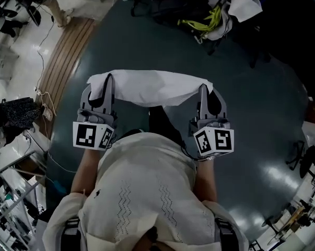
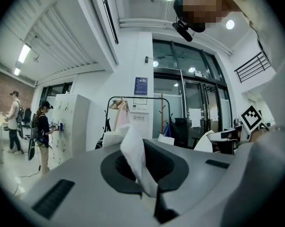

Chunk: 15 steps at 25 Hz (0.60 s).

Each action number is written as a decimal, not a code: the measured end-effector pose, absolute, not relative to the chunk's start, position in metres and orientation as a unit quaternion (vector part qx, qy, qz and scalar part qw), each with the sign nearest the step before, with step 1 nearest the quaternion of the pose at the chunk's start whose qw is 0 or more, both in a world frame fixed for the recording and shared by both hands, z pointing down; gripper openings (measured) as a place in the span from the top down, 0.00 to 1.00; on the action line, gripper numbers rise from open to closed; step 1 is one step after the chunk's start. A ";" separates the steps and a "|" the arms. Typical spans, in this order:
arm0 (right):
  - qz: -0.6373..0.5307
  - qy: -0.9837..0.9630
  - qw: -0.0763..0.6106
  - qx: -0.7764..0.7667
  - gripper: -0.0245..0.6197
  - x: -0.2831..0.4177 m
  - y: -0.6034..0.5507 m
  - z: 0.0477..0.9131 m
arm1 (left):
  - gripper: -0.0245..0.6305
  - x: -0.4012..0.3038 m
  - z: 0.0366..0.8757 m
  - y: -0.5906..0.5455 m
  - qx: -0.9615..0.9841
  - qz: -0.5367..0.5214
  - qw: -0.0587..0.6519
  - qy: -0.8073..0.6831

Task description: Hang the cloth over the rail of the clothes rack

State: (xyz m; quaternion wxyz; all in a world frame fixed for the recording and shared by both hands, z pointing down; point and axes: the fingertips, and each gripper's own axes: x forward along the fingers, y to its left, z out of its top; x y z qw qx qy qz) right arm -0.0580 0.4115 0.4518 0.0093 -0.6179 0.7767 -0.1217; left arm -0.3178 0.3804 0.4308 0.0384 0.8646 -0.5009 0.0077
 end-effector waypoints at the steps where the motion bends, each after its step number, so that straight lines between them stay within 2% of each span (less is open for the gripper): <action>1: -0.123 0.778 0.009 -0.616 0.93 -0.053 0.390 0.452 | 0.94 -0.310 0.428 0.358 0.865 0.006 0.038 -0.501; 7: -0.109 0.785 0.020 -0.610 0.93 -0.004 0.287 0.439 | 0.94 -0.253 0.406 0.246 0.868 -0.027 0.017 -0.496; 15: -0.107 0.756 0.006 -0.646 0.93 0.034 0.222 0.445 | 0.94 -0.217 0.434 0.155 0.886 -0.013 0.043 -0.461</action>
